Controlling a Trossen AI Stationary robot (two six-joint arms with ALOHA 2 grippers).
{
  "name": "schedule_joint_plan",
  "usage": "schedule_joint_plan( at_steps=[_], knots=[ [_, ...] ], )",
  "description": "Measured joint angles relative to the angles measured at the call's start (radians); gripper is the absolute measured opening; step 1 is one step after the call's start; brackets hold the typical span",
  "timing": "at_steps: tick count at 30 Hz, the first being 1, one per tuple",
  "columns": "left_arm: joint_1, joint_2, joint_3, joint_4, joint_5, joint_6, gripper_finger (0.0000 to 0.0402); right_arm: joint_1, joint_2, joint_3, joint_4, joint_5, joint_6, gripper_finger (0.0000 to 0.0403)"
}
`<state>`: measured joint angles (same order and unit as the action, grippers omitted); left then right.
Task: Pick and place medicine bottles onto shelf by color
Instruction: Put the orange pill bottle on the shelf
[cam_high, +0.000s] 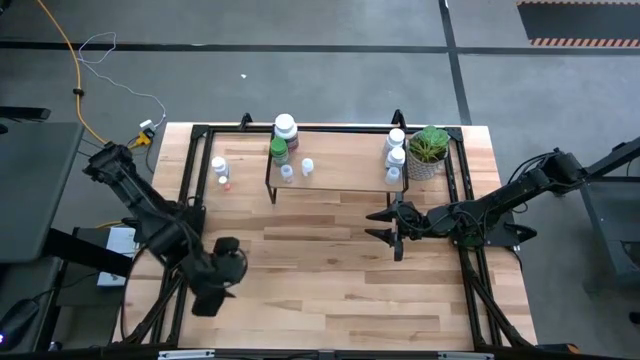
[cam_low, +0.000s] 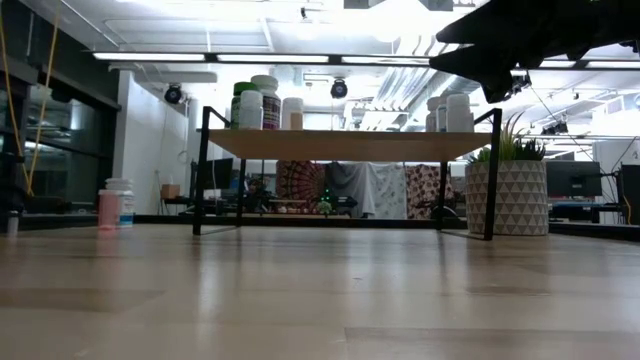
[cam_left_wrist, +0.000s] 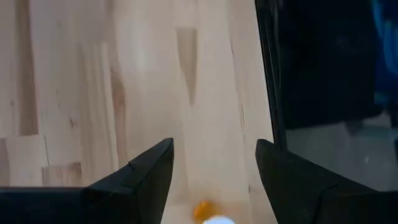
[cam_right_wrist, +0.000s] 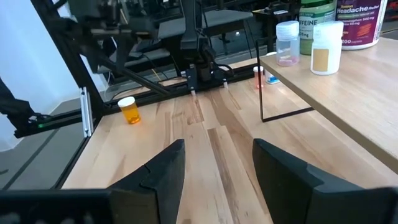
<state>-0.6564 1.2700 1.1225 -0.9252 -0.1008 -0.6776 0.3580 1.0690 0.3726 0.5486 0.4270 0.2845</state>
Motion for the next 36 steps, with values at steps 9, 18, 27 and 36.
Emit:
schedule_joint_plan(
  at_steps=[9,18,27,36],
  knots=[
    [-0.106,-0.001,0.000,0.021,-0.013,-0.091,0.0214,0.000,0.000,0.000,0.001,0.002,-0.013,0.0179],
    [-0.102,-0.001,0.000,0.118,-0.075,-0.065,0.0214,0.000,0.000,0.000,0.001,0.002,-0.016,0.0179],
    [-0.102,-0.001,0.000,0.111,-0.114,-0.068,0.0240,0.000,0.000,0.000,0.001,0.002,-0.016,0.0179],
    [-0.102,0.000,0.000,0.062,-0.115,-0.041,0.0312,0.000,0.000,0.000,0.001,0.002,-0.016,0.0179]
  ],
)
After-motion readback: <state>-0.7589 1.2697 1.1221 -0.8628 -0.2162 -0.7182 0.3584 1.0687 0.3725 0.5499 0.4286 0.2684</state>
